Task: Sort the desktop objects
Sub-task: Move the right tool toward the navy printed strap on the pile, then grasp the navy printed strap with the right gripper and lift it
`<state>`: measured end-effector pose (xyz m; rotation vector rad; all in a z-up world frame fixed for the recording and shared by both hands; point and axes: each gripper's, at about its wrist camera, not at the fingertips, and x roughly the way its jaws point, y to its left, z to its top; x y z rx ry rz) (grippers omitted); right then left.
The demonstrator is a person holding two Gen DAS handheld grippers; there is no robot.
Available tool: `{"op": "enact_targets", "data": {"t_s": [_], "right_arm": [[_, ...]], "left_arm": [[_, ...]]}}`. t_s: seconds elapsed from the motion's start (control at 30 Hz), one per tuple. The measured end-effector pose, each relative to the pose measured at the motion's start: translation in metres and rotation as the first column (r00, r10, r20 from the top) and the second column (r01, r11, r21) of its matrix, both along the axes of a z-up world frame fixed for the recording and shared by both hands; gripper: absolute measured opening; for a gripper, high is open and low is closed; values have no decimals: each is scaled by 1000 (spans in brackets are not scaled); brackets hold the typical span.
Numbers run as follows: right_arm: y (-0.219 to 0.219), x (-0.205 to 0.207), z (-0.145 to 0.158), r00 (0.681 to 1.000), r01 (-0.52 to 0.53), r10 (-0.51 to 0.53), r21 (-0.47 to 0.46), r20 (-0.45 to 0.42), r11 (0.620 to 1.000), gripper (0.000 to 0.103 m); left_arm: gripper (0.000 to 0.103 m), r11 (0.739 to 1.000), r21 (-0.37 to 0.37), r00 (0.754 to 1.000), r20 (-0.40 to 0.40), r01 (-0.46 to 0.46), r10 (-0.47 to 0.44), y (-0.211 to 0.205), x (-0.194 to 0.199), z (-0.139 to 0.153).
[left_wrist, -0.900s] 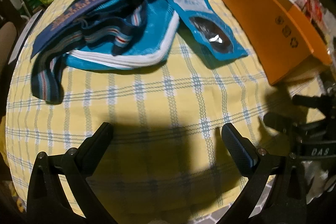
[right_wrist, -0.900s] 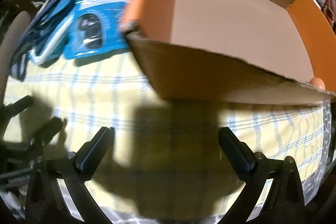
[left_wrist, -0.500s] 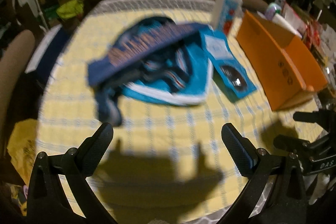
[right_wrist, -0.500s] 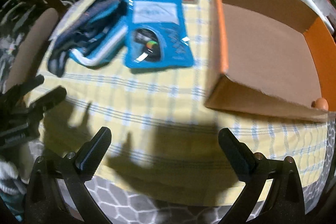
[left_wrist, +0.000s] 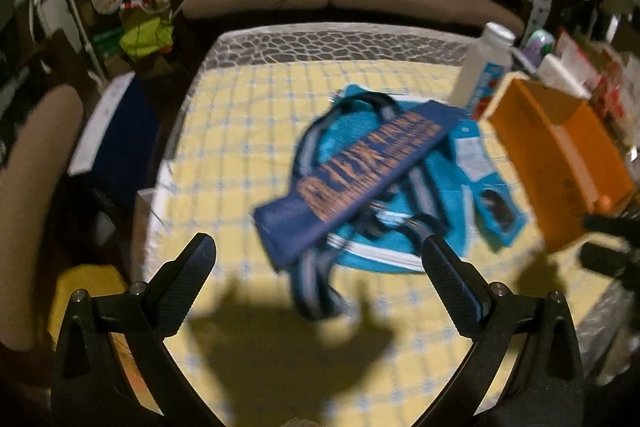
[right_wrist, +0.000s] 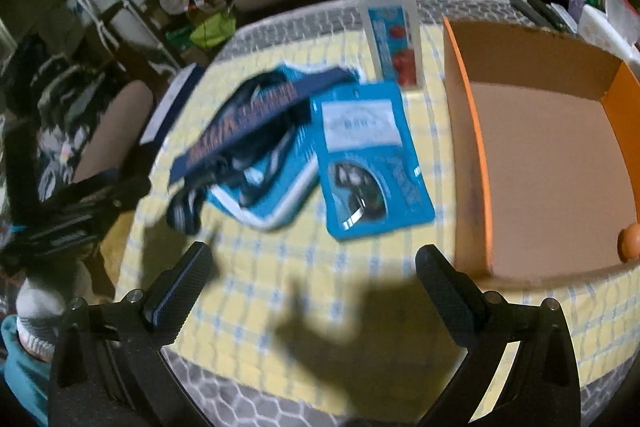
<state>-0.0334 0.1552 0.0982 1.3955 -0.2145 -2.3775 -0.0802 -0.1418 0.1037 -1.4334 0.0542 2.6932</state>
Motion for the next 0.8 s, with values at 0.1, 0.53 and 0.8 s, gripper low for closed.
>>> {"op": "enact_targets", "data": {"t_s": [0.1, 0.53, 0.8], "right_arm": [[-11, -12, 7, 1000, -3, 3, -26, -19, 1000, 103], [-25, -111, -12, 987, 133, -80, -445, 136, 886, 103], [-48, -152, -50, 966, 177, -46, -526, 253, 832, 100]], "left_arm": [[103, 999, -21, 1000, 9, 29, -29, -3, -15, -7], [103, 993, -65, 995, 12, 103, -103, -1, -45, -35], [103, 985, -95, 989, 40, 145, -142, 2, -61, -53]]}}
